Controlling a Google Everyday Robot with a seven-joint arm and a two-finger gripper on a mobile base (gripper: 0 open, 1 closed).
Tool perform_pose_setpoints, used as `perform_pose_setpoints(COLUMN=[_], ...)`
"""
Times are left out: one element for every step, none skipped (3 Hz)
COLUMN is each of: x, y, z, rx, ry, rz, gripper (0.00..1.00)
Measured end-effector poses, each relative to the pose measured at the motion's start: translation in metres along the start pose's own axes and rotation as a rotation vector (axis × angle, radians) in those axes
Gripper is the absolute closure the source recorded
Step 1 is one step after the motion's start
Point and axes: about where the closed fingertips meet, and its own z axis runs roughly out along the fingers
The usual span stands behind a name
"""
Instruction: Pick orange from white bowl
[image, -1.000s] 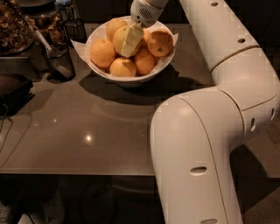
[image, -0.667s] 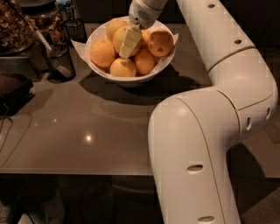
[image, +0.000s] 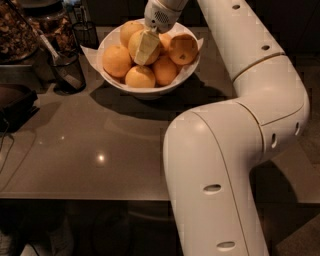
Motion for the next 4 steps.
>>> perform_pose_setpoints(x=[-0.003,-0.003,-0.014,-0.027], y=[-0.005,-0.005,-0.006,-0.003], z=[-0.003,-0.003,-0.013,-0.028], rx=[0.03,0.03,0.051,0.068], ry=[-0.011,-0.011,-0.062,-0.121], rz=[-0.024,-0.024,-0.032,-0.057], gripper=[0.76,0.98,1.0,1.0])
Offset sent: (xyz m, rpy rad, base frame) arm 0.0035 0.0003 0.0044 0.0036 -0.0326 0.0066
